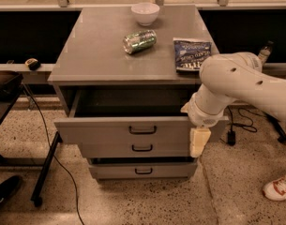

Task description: Open top drawer

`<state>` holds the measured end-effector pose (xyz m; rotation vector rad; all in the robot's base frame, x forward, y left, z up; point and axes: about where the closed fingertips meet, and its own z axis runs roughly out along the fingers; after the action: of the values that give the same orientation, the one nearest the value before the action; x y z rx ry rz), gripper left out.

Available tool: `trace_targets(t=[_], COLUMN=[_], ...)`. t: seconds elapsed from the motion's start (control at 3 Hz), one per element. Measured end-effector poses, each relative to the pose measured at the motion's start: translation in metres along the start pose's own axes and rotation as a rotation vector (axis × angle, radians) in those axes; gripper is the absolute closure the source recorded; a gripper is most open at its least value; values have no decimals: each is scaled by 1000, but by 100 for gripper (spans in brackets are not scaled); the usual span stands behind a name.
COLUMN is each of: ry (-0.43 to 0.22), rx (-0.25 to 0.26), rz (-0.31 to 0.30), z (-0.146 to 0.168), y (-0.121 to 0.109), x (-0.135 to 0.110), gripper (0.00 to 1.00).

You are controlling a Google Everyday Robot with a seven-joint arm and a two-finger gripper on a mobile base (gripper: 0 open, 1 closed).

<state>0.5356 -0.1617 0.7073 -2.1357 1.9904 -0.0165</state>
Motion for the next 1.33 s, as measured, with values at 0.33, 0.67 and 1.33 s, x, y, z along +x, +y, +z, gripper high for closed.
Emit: trace_targets(t=[0.33,0.67,1.33], ry=[0,12,-7], rx=[0,-50,-206], rz=[0,-29,-6], z=[0,8,50], y=[0,-7,-15], x=[0,-9,-9], gripper=[0,0,17])
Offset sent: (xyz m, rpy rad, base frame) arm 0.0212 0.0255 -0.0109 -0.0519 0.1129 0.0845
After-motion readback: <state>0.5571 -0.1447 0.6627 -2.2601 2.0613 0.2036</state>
